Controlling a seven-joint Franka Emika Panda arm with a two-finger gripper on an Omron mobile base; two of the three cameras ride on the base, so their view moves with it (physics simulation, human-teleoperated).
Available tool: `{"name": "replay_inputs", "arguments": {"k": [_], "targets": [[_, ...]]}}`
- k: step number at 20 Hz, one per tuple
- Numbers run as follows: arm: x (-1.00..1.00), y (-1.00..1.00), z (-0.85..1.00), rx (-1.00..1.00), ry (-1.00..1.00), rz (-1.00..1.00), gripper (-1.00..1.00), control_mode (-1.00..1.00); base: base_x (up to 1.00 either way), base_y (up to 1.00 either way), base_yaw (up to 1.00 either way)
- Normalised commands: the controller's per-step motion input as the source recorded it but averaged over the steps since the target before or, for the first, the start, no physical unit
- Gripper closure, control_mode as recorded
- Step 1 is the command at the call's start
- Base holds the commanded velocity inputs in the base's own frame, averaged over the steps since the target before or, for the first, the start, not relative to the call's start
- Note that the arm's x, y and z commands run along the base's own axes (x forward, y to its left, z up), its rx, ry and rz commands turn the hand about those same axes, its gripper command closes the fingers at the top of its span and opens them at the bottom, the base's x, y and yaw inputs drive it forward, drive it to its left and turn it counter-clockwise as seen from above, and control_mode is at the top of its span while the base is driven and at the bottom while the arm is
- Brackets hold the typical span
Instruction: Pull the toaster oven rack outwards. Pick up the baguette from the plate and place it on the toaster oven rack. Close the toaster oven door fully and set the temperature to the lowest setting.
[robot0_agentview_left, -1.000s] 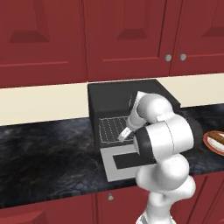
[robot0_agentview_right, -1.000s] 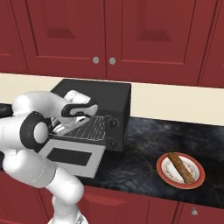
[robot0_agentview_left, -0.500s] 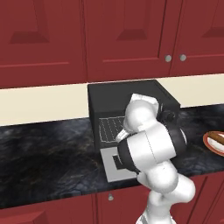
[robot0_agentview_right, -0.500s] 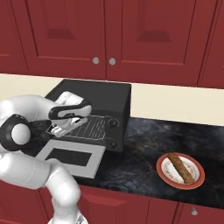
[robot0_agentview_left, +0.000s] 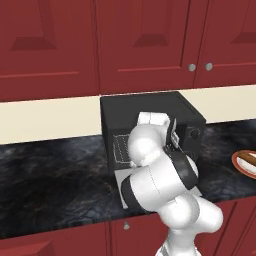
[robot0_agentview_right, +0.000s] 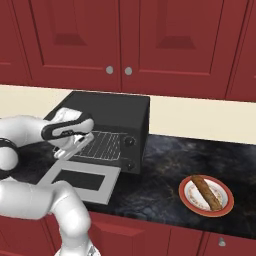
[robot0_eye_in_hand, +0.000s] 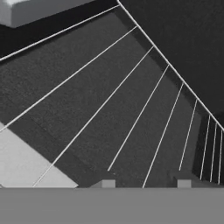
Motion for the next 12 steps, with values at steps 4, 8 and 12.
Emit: {"name": "replay_inputs", "arguments": {"k": [4, 8, 12], "targets": [[-1.0, 0.13, -1.0, 0.0, 0.68, 0.0, -1.0, -1.0, 0.0, 0.0, 0.0], [-1.0, 0.06, -0.88, 0.0, 0.8, 0.0, -1.0, -1.0, 0.0, 0.0, 0.0], [-1.0, 0.03, -0.78, 0.0, 0.84, 0.0, -1.0, -1.0, 0.0, 0.0, 0.0]]}}
